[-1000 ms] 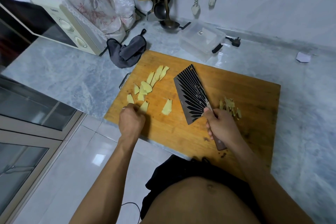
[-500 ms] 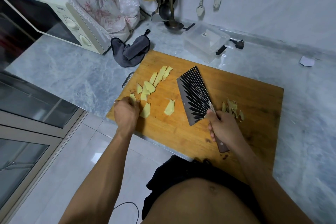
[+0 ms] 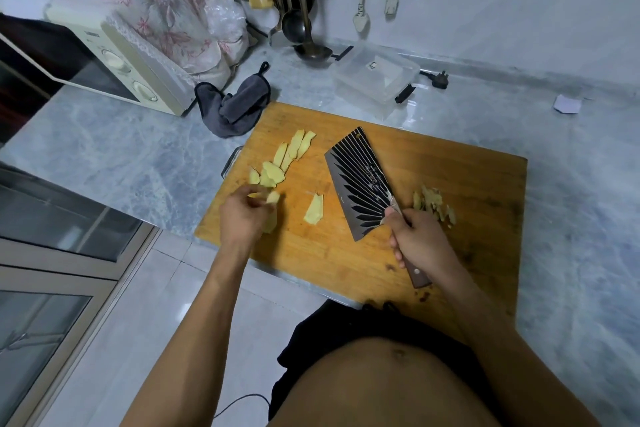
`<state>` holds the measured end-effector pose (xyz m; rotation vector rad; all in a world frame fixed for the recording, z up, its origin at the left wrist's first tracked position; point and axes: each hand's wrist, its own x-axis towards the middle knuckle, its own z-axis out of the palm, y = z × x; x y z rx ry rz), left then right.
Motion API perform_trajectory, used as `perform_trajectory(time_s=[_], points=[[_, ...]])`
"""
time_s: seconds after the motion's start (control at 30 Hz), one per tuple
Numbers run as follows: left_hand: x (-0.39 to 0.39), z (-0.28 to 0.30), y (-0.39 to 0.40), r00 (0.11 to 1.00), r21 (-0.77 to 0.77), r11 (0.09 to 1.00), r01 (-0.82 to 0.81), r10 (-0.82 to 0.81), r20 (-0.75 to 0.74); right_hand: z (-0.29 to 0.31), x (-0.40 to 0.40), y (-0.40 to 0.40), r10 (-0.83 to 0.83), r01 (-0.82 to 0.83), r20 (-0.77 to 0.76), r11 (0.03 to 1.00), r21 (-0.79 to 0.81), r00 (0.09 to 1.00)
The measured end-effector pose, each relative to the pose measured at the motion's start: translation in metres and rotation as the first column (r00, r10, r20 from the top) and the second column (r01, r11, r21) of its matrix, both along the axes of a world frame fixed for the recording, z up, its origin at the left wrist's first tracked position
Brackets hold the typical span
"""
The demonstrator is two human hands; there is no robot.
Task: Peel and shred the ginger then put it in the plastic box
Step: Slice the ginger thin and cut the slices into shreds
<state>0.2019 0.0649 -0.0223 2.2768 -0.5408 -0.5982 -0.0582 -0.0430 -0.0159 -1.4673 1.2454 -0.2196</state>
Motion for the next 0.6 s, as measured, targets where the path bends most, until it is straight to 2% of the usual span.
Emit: perform_trajectory(time_s=[0.07, 0.13, 0.2, 0.3, 0.43, 0.6], points=[[-0.018, -0.005, -0.006, 0.989, -0.05, 0.995, 0.087, -0.092, -0.119, 0.001, 0.0, 0.0, -0.014, 0.014, 0.009, 1.0, 0.011, 1.0], [-0.033, -0.011, -0.013, 0.967, -0.088, 0.992, 0.091, -0.11, -0.231, 0.001, 0.0, 0.001, -0.017, 0.017, 0.013, 1.0, 0.013, 1.0], [-0.042, -0.016, -0.019, 0.957, -0.102, 0.991, 0.092, -0.116, -0.265, 0.0, -0.001, 0.001, -0.007, 0.007, 0.009, 1.0, 0.006, 1.0], [-0.043, -0.025, -0.026, 0.972, -0.105, 0.988, 0.114, -0.133, -0.193, -0.001, -0.003, 0.0, 0.009, -0.01, -0.013, 1.0, -0.015, 1.0], [-0.045, -0.024, -0.025, 0.985, 0.02, 0.985, 0.174, -0.174, -0.005, 0.0, -0.004, -0.001, 0.028, -0.029, -0.034, 0.999, -0.042, 0.999], [-0.051, -0.02, -0.03, 0.991, 0.092, 0.987, 0.13, -0.131, 0.008, 0.003, -0.004, -0.001, 0.094, -0.112, -0.123, 0.981, -0.155, 0.988]])
